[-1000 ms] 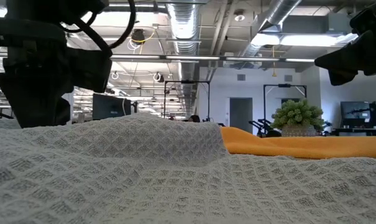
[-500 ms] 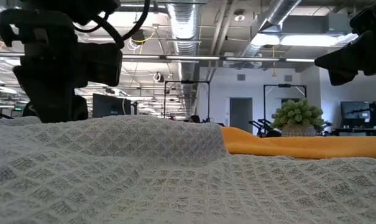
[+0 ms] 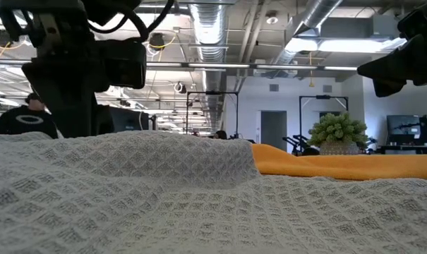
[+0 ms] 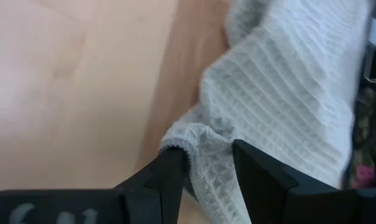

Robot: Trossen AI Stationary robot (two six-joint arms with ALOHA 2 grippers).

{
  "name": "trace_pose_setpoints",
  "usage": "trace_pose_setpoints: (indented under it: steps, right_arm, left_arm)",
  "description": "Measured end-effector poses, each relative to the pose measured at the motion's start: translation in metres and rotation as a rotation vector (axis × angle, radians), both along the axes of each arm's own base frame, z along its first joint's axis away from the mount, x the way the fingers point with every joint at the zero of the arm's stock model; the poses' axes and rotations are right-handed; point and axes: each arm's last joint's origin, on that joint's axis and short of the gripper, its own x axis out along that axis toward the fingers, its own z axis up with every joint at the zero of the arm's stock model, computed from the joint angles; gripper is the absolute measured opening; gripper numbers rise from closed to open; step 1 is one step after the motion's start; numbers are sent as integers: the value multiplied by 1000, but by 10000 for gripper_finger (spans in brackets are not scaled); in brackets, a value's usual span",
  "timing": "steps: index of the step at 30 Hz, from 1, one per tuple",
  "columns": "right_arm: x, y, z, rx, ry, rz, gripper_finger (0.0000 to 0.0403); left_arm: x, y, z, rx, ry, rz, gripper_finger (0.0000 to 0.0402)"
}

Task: Fold microfiber towels
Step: Fold the bottom gray towel

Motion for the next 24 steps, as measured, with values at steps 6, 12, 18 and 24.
trace_pose_setpoints:
  steps: [6, 12, 18, 24]
  right_arm:
    - [0, 0, 0, 0, 0, 0, 37]
    - [0, 0, 0, 0, 0, 0, 37]
    - [0, 0, 0, 0, 0, 0, 37]
    - [0, 0, 0, 0, 0, 0, 37]
  left_arm:
    - [1, 1, 0, 20, -10, 17, 96]
    - [1, 2, 1, 56, -30, 35, 9]
    - [8, 9, 10, 64, -127, 75, 2]
    - [14, 31, 33, 138, -231, 119, 1]
